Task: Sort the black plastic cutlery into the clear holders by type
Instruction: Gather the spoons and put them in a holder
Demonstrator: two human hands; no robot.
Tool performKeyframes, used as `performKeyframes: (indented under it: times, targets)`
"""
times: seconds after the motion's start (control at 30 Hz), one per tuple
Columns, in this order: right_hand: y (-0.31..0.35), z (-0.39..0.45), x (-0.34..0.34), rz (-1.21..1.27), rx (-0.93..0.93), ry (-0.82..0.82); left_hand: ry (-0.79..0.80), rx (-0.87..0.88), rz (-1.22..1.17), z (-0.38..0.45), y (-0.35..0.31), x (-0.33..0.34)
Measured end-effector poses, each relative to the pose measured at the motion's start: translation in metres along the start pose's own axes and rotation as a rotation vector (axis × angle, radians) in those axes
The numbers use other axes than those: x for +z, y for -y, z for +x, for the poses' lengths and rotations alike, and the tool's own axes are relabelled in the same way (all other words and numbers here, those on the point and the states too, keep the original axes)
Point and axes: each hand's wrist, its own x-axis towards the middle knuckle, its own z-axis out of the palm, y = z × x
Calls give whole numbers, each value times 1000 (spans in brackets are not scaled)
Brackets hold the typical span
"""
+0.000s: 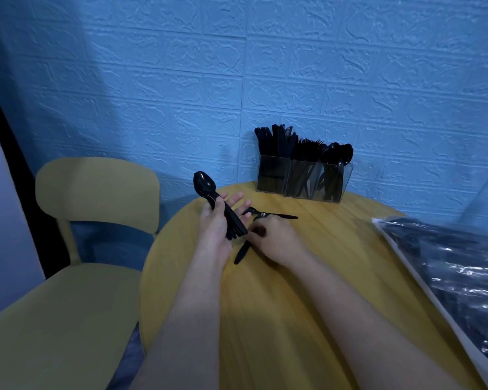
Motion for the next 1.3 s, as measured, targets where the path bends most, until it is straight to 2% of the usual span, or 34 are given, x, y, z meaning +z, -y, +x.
performKeyframes:
  times: [0.3,0.43,0.6,0.67,0.83,1.0,1.13,1.2,1.3]
  targets:
    - [-18,5,-34,280,184,-60,1,3,74,0,6,2]
    - [-19,5,-46,507,112,-255,38,-18,180,-6,13,7]
    - [0,4,-32,607,-30,-250,119,-94,268,-15,18,14]
    - [-1,4,-26,537,-83,-267,150,-120,252,-18,17,17]
    - [-9,6,-21,187,-226,-339,197,-134,242,-20,17,15]
    - [-4,4,-26,104,-257,-342,196,-140,211,-19,16,14]
    - [-13,5,-40,177,-145,-382,181,-194,99,-13,17,10]
    - [-27,9,-43,131,-40,-402,156,-207,49,-11,17,8]
    - [-43,19,-32,-36,96,-229,121,-204,6,-9,18,6]
